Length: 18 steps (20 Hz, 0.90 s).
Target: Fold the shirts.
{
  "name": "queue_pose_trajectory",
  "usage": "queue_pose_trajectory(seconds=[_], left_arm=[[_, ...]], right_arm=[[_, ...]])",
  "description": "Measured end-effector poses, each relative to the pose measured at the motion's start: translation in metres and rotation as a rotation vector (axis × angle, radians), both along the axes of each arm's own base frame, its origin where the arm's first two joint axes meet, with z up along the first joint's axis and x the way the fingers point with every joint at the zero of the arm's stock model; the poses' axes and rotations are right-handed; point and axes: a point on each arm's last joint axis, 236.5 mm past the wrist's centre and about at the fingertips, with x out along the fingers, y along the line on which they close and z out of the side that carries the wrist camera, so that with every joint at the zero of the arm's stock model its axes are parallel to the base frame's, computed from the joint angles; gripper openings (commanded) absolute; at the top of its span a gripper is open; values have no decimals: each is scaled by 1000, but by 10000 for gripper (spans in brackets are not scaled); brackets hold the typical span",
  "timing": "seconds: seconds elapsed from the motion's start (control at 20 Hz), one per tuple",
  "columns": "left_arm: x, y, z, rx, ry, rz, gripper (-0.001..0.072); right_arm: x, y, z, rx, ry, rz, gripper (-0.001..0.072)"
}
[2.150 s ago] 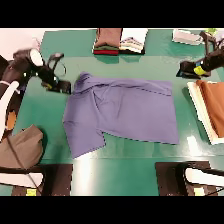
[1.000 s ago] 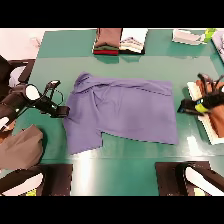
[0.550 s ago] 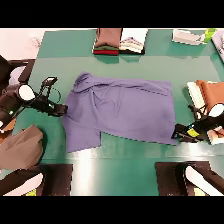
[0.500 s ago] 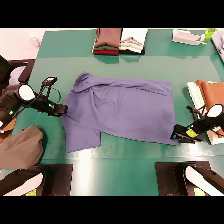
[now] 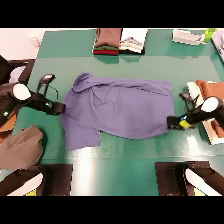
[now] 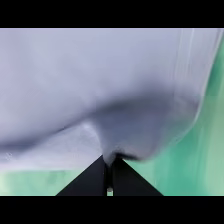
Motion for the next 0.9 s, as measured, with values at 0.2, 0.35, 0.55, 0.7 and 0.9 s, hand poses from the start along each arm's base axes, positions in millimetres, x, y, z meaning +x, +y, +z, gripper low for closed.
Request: queue_pose_trajectory(seconds=[0.2, 0.35, 0.55, 0.7, 0.9], left_arm=[[24, -3, 141, -42, -365, -4, 28], [6, 0, 287, -86, -717, -3, 27], [-63, 8, 446, -145, -1124, -2, 27], [-117, 16, 519, -179, -1348, 6, 26], [-141, 22, 557, -201, -1480, 21, 26]], right_arm=[[65, -14, 150, -30, -460, -41, 18], [72, -35, 293, -79, -822, -103, 18], [30, -54, 440, -179, -1176, -166, 18], [-5, -62, 496, -255, -1308, -208, 17], [-18, -71, 516, -317, -1298, -234, 17]])
